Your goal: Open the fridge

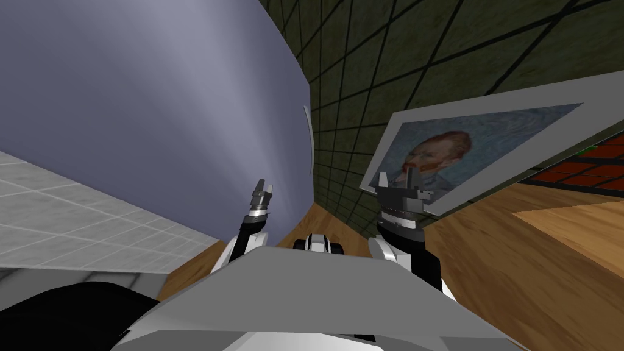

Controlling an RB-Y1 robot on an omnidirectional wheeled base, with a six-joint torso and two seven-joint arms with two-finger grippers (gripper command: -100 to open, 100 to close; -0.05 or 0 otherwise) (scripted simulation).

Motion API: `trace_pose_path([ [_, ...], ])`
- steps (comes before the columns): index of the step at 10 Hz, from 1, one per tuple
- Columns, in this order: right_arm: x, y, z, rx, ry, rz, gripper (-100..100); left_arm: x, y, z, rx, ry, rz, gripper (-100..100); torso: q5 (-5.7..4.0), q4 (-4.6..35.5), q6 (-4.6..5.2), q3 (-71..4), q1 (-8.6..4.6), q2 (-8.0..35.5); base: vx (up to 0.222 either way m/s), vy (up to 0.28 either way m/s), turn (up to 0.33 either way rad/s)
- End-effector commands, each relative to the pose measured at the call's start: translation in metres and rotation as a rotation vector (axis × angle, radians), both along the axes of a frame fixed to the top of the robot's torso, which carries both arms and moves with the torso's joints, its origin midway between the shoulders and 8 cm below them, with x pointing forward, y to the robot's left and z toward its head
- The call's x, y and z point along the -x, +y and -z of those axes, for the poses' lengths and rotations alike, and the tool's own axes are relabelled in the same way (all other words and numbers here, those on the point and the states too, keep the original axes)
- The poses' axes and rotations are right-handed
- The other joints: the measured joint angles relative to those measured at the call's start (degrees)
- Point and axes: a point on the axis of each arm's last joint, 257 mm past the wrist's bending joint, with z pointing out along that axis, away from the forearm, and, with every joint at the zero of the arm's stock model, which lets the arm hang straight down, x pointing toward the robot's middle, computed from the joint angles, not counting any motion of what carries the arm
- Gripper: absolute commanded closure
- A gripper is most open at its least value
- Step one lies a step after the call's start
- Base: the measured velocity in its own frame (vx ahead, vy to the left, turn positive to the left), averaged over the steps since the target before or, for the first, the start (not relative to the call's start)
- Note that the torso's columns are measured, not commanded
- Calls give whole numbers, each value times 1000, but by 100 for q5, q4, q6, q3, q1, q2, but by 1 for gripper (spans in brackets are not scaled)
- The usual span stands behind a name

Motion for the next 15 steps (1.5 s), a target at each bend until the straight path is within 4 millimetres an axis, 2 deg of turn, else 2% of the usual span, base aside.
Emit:
trace_pose_path([
  [1,0,0,0,0,0,0,0,2,18,14,-59,51,7,-100,-1,0,0,-2,-3,-3,47,-55,-119],
  [8,0,0,0,0,0,0,0,26,100,51,-166,211,-42,-100,-1,1,0,1,-4,2,66,-74,-177],
  [9,0,0,0,0,0,0,0,27,103,49,-162,209,-45,-100,-2,0,-1,-1,-5,0,64,-58,-75],
  [12,0,0,0,0,0,0,0,45,145,58,-202,285,-76,-100,2,2,1,2,5,3,66,-61,-206],
  [13,0,0,0,0,0,0,0,47,149,55,-199,281,-81,-100,-1,-1,0,-3,-5,-3,64,-54,-66],
  [15,0,0,0,0,0,0,0,60,178,58,-224,334,-103,-100,1,1,0,1,5,4,81,-55,-194],
])
